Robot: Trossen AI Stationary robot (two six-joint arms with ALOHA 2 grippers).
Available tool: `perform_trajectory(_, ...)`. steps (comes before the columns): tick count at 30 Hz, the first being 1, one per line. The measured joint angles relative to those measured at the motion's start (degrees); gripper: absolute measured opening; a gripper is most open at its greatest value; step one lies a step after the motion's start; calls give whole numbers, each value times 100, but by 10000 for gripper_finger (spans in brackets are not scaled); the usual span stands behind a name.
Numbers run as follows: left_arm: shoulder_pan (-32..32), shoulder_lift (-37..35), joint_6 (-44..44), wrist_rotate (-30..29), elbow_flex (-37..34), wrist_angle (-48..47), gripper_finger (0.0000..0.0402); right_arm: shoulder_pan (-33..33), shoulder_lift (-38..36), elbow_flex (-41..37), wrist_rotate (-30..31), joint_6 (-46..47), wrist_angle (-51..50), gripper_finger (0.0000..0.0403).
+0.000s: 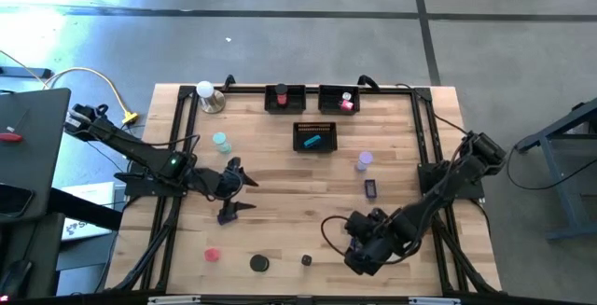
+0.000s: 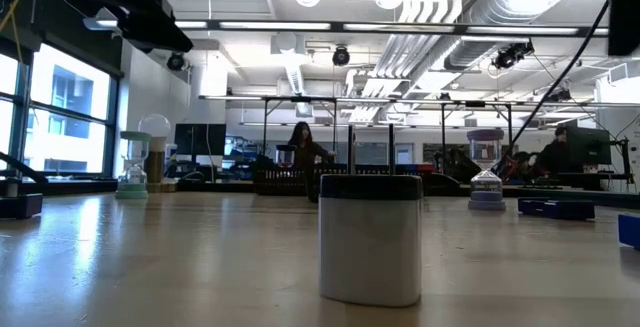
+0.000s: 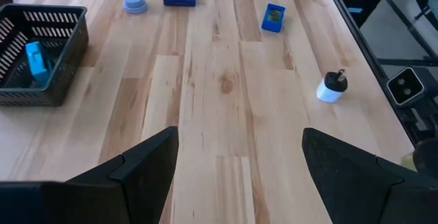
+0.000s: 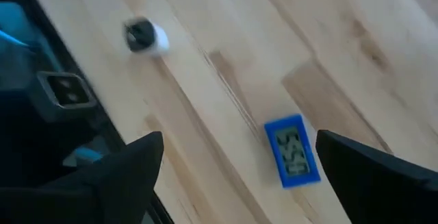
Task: Pick & Place Office items
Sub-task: Put the bottom right blue digital timer into the bottom black bin
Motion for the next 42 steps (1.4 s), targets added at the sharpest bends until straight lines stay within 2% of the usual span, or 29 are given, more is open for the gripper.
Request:
perform_trajectory(9, -57, 0, 0, -1, 0, 1, 303, -145, 539, 0, -551, -74, -139, 369)
perform_trajectory(21, -55, 0, 2, -2, 0, 0, 303, -474, 1011, -2, -1052, -1154, -345, 368)
perform_trajectory(29, -55, 0, 3, -2, 0, 0, 303, -433, 1034, -2, -891, -1735, -326, 368)
perform_trajectory(42, -53, 0, 5, -4, 0, 2, 303, -477, 1704, -4, -1059, -2470, -295, 368)
